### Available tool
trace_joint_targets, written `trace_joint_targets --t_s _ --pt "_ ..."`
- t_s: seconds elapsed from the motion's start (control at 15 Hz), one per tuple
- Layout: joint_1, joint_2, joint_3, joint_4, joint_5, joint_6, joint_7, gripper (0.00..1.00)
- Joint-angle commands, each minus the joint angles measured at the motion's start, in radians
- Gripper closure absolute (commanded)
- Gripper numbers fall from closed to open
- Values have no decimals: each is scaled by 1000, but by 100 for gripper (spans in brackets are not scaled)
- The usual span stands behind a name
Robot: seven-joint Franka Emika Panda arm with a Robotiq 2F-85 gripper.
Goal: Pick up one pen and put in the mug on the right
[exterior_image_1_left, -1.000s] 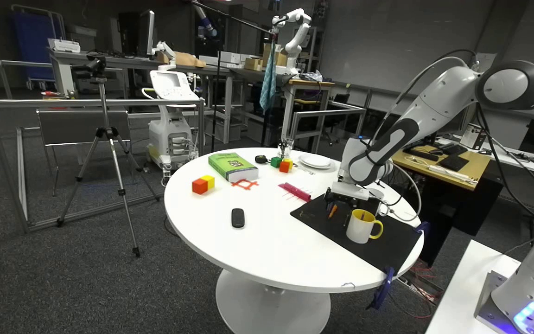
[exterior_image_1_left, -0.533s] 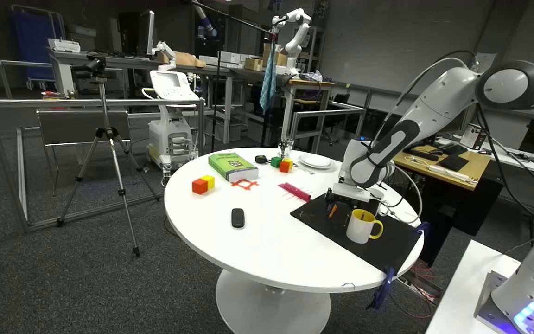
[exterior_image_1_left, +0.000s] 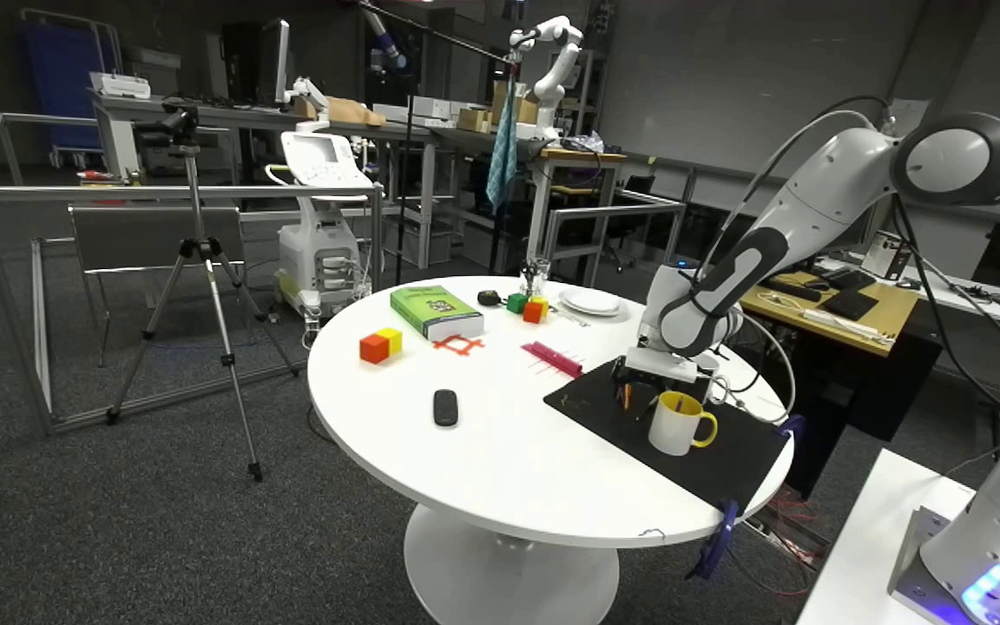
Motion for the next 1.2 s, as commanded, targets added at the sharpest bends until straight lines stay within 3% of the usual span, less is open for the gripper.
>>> trace_joint_targets --t_s 0.0,1.13 --pt "-4 -7 4 -34 27 72 -50 0" --pt "-13 24 37 40 48 154 -232 0"
